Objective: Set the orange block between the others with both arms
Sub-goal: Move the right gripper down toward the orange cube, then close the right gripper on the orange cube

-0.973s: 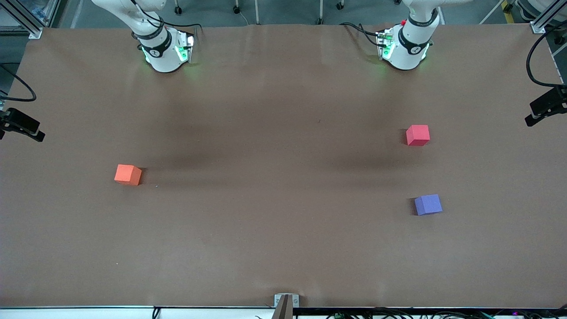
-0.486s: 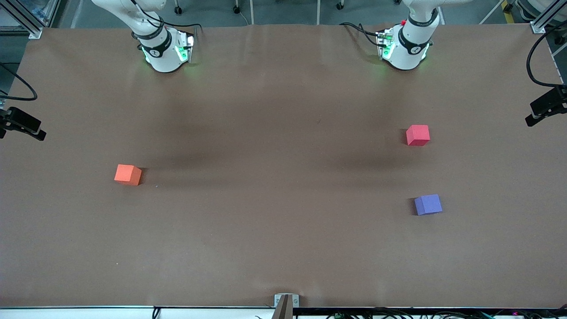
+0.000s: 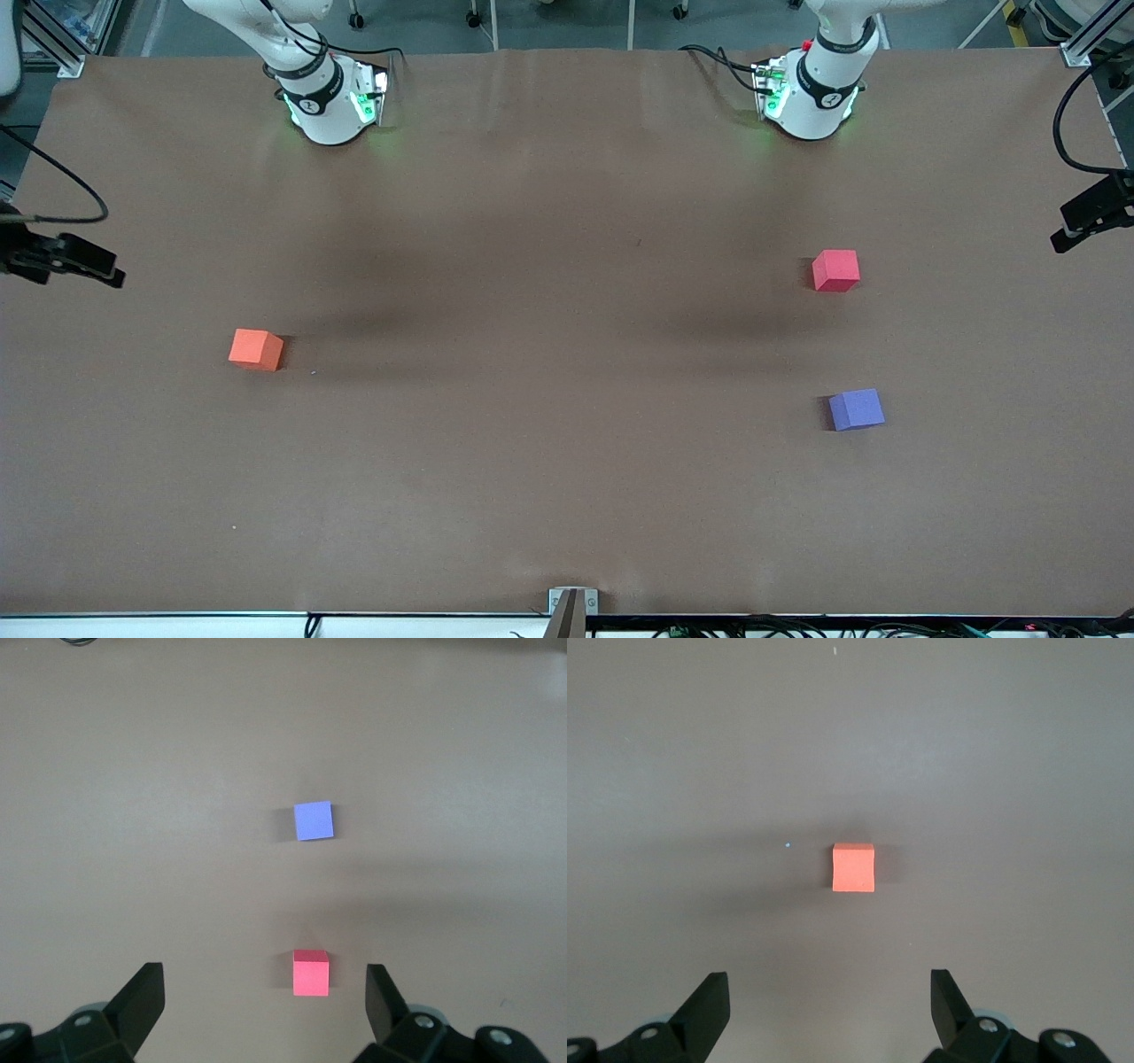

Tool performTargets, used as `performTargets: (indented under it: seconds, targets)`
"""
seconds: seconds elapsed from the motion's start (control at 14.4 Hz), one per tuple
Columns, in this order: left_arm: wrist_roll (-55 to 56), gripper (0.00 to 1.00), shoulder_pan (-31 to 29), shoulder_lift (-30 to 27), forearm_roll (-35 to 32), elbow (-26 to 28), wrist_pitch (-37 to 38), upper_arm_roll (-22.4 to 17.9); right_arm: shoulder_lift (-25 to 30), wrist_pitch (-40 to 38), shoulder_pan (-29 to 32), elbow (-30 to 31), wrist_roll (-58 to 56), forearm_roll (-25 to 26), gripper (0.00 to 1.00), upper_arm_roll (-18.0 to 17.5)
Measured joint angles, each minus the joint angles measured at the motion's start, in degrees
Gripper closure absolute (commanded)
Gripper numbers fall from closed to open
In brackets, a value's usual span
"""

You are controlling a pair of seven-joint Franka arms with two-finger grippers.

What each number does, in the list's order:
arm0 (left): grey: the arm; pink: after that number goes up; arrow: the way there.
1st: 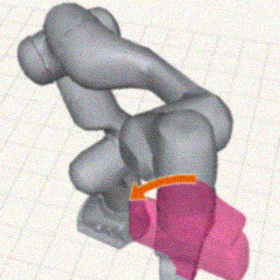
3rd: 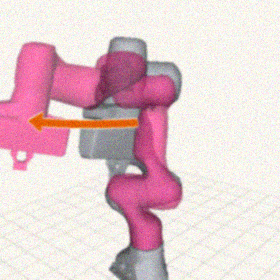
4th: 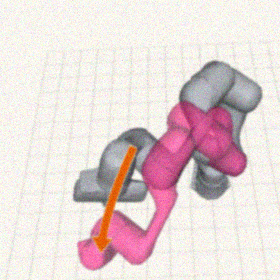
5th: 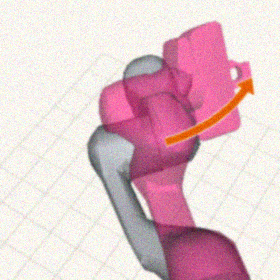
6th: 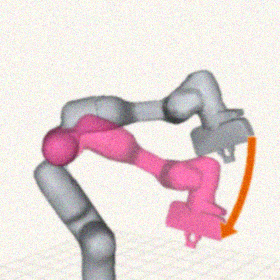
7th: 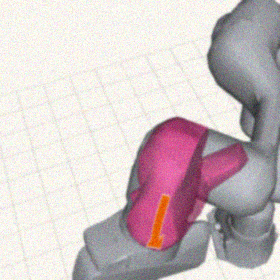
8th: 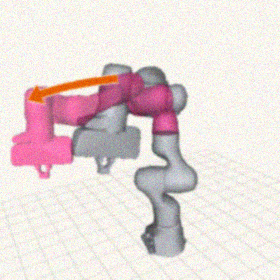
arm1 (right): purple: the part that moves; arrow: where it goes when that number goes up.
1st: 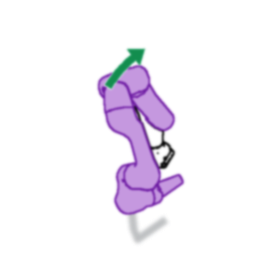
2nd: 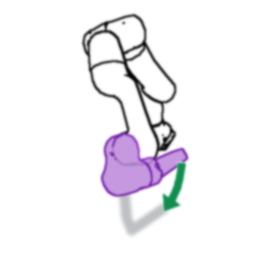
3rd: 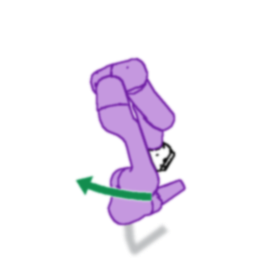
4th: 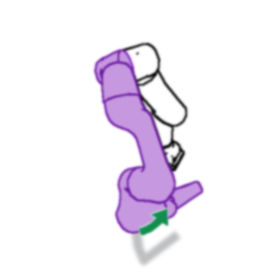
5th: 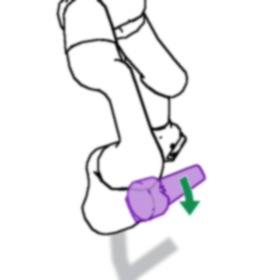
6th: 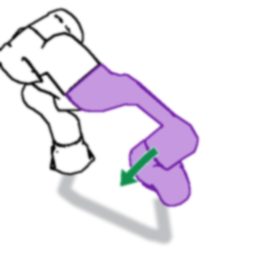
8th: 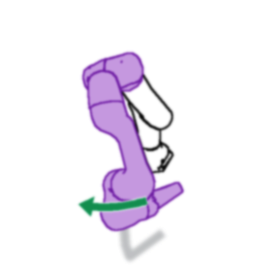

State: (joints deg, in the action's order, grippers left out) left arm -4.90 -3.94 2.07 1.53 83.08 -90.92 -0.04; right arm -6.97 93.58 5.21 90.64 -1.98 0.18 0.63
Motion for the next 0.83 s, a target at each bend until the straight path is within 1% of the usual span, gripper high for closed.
performTargets:
  seconds: [0.63, 0.83]
  targets:
    - [0.0, 0.00, 0.0, 0.0, 0.0, 0.0, 0.0, -0.1, -16.7, 4.7, 0.1, 1.5, 0.0, 0.1, 0.00, 0.2]
    - [0.0, 0.00, 0.0, 0.0, 0.0, 0.0, 0.0, -0.1, -20.3, 6.0, 0.1, 2.2, 0.0, 0.1, 0.00, 0.2]
